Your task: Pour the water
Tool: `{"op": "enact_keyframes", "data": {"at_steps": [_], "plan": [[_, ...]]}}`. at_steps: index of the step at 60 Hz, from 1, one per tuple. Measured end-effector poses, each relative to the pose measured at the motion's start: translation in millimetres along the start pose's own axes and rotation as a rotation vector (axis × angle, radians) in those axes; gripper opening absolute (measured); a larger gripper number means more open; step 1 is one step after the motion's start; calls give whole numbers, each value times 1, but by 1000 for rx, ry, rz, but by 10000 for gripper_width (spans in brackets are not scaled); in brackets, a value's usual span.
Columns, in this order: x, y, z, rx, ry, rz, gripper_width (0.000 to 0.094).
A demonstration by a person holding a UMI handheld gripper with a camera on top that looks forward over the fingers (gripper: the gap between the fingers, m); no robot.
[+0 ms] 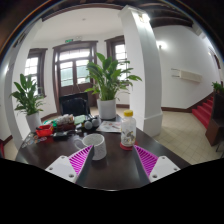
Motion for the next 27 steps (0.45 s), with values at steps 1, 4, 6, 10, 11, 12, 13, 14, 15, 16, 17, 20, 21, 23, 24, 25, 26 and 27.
{"op": "enact_keyframes", "data": {"at_steps": [1,4,6,10,11,12,13,14,15,16,17,20,21,23,24,25,26,27], "plan": [[2,3,-2,4,-1,4,768],[7,11,-8,19,-3,17,768],[12,17,-14,25,-5,25,768],[14,25,-24,36,10,28,769],[15,27,-26,39,16,28,768],[16,29,-29,41,22,29,770],[16,30,-31,43,28,29,768],[17,31,-33,45,32,31,770],[18,33,-35,47,35,33,769],[18,35,-37,47,40,34,772],[19,36,-38,47,46,35,771],[18,42,-44,53,60,32,773],[19,43,-46,55,63,34,773],[20,45,-51,61,71,40,771],[20,45,-53,65,74,40,769],[20,46,-56,70,77,39,769],[19,46,-58,74,80,39,769],[19,47,-60,78,84,39,769]]}}
Point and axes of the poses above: the point between the fingertips, and its own axes, seen from behind it with the camera up: z to the right, x up, y backward, against the way the camera looks, the point moved 1 cm from there along y, backward, against the way the camera looks, and after that the axes turned 12 degrees about y, right-handed, at the moved point
